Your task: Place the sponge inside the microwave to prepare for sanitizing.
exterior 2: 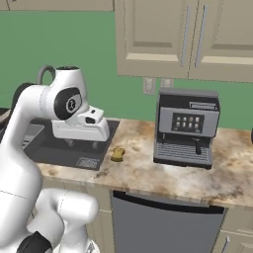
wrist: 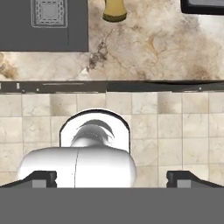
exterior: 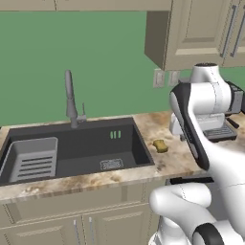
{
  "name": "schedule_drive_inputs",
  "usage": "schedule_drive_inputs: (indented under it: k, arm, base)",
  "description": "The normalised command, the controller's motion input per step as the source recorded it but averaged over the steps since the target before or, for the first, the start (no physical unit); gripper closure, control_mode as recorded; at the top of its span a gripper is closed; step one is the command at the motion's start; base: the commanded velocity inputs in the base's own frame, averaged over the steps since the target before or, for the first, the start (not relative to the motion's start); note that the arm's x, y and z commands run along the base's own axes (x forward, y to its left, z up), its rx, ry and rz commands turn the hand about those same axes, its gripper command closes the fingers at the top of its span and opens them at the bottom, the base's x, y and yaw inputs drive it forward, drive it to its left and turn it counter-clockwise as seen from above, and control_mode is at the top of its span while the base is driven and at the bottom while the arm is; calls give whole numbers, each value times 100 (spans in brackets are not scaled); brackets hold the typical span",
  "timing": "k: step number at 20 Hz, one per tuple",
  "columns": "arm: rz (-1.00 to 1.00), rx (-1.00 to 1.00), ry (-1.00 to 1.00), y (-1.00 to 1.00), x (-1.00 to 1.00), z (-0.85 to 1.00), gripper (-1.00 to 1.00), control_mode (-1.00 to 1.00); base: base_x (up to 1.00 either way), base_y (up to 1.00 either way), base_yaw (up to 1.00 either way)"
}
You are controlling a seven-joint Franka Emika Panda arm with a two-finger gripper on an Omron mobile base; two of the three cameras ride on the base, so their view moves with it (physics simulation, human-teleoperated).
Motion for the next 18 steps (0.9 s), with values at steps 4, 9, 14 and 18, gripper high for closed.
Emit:
schedule_drive_inputs:
  k: [4, 9, 14, 18]
  arm:
    - [5, 0, -1, -6, 42, -1, -100, -100]
    - [0, 0, -4, 0, 63, -7, -100, -100]
    - [0, 0, -13, 0, 19, -40, -100, -100]
    - [0, 0, -1, 0, 22, -39, -100, -100]
  base:
    - [0, 0, 0]
    - [0, 0, 0]
    - [0, 0, 0]
    - [0, 0, 0]
